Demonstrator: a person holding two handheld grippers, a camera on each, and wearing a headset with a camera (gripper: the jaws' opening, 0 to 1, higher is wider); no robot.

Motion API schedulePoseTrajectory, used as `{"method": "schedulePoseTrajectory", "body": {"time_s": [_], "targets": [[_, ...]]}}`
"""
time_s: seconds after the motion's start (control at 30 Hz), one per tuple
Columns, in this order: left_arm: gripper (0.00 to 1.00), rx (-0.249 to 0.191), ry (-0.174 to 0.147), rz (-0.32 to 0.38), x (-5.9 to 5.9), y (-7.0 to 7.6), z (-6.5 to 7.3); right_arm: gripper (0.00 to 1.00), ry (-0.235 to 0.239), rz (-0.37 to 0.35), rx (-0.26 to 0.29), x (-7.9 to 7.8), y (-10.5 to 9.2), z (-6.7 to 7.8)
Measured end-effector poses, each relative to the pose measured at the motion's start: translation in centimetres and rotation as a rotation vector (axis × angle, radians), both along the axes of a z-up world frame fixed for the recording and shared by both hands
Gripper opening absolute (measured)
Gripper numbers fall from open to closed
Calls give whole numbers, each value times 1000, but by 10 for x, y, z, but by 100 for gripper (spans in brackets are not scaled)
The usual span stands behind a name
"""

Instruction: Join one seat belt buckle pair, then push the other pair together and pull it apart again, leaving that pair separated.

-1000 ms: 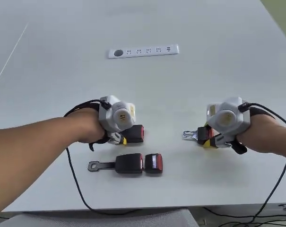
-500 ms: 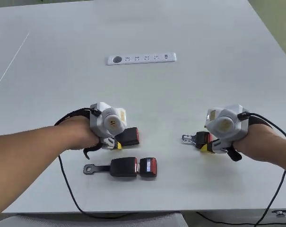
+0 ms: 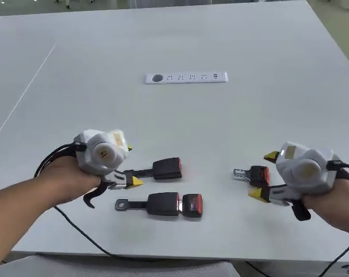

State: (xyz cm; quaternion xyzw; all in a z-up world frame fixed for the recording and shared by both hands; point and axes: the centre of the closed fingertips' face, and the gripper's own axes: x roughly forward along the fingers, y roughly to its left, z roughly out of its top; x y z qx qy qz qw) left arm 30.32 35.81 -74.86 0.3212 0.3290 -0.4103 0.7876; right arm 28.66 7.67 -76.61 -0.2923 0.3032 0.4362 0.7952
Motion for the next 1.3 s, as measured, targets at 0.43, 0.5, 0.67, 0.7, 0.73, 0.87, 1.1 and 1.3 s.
{"method": "schedulePoseTrajectory", "body": {"time_s": [0.43, 0.5, 0.67, 0.7, 0.73, 0.87, 1.1, 1.3], "targets": [[84, -139, 16, 147, -61, 43, 14, 82, 11, -117, 128, -42, -14, 27], [86, -153, 18, 158, -65, 48, 16, 85, 12, -122, 133, -46, -18, 27], [100, -190, 23, 187, -71, 54, 19, 88, 53, -156, 168, -55, -26, 24], [100, -197, 20, 196, -71, 55, 20, 90, 43, -157, 168, -55, -27, 25], [100, -200, 17, 208, -71, 55, 20, 94, 33, -161, 171, -54, -27, 26], [100, -198, 11, 226, -72, 55, 19, 100, 11, -174, 174, -52, -28, 28], [100, -188, 7, 210, -75, 49, 16, 100, 13, -195, 173, -52, -25, 27], [100, -205, 2, 237, -73, 52, 17, 100, 33, -229, 192, -55, -24, 24]]}}
